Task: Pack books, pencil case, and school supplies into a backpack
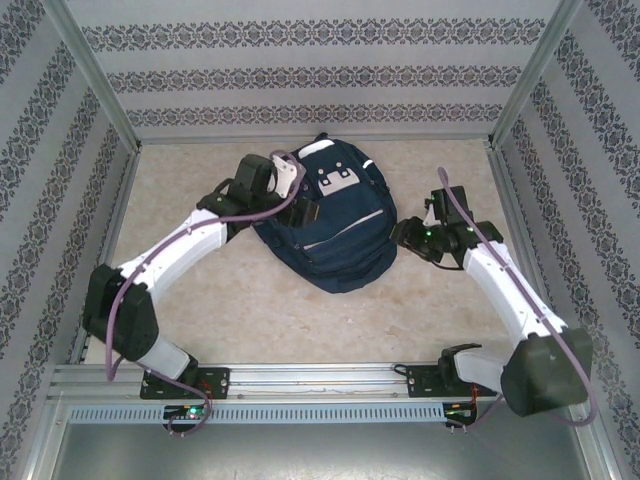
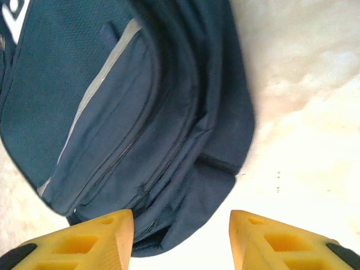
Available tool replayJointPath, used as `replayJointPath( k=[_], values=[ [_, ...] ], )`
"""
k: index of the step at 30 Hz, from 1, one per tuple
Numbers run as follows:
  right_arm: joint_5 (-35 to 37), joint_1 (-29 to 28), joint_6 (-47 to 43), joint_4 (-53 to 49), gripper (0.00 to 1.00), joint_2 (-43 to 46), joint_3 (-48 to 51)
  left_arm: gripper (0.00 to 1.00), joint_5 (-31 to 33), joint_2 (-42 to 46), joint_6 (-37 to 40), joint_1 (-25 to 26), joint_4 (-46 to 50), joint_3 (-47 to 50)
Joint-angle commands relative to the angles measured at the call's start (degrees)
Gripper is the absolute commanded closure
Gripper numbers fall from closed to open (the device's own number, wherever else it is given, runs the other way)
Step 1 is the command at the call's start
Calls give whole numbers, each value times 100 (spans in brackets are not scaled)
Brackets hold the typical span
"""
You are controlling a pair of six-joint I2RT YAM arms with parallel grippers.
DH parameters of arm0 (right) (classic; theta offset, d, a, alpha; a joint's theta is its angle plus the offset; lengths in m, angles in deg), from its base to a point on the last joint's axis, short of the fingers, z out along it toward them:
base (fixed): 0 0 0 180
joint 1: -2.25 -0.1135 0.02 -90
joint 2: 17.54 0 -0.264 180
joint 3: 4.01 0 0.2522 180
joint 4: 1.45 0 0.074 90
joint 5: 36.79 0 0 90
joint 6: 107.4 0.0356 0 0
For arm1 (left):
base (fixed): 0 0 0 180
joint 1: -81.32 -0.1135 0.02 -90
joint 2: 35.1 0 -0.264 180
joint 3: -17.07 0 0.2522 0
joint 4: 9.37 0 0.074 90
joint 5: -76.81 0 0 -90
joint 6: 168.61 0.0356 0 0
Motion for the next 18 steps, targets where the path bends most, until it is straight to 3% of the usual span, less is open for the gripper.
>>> replayJointPath(
  k=[1, 4, 8, 13, 18],
  values=[
    [-351, -475, -610, -279, 52, -435, -417, 25, 15, -791, -584, -199, 1071, -460],
    [-186, -756, -634, -236, 52, -774, -629, 25, 202, -1303, -907, -179, 1475, -833],
    [-188, -770, -413, 154, 50, -1055, -460, 26, 260, -1657, -916, -170, 1310, -849],
    [-645, -772, -391, 818, 52, -1531, -340, 41, 132, -1828, -410, -78, 740, -600],
    [-941, -678, -936, 1063, 60, -2093, -688, 60, -154, -1554, -1012, -51, -292, 168]
  ],
)
